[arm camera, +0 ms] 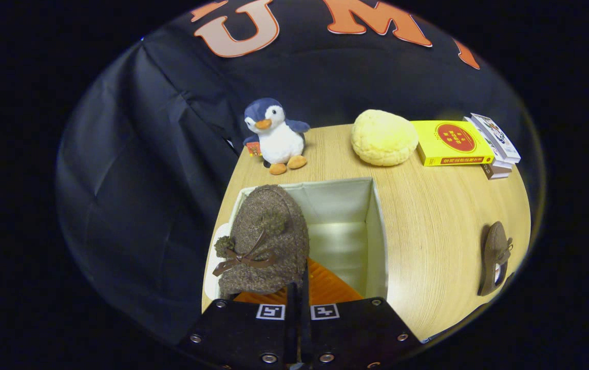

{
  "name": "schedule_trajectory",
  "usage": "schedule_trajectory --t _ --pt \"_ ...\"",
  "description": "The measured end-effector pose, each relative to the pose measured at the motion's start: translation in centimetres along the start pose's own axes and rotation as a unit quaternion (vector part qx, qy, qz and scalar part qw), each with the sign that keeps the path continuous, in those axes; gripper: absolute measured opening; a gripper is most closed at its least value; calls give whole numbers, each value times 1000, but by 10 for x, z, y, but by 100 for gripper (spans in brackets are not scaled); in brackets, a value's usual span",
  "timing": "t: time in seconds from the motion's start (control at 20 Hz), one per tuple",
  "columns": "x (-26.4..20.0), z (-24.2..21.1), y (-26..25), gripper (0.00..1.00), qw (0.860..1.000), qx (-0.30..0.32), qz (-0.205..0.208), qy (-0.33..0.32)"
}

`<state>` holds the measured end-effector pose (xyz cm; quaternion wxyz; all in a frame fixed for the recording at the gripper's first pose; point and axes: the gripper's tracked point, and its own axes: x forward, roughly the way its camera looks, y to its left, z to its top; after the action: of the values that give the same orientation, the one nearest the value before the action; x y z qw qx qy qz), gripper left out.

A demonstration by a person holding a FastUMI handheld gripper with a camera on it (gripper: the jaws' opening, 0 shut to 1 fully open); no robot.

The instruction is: Open the storage box then place both shoes into the box .Put the left shoe in first, then the right shoe, with the right side of both shoes facing outward in a uniform manner.

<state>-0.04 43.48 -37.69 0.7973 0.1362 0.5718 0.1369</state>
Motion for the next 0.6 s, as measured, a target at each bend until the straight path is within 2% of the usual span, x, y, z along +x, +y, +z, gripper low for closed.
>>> schedule_trajectory --t 0.35,0.55,0.6 --pt "34 -25 6 5 999 10 -16 42" --pt "51 -53 15 14 996 -4 0 90" --pt "54 -60 23 16 995 -1 15 98"
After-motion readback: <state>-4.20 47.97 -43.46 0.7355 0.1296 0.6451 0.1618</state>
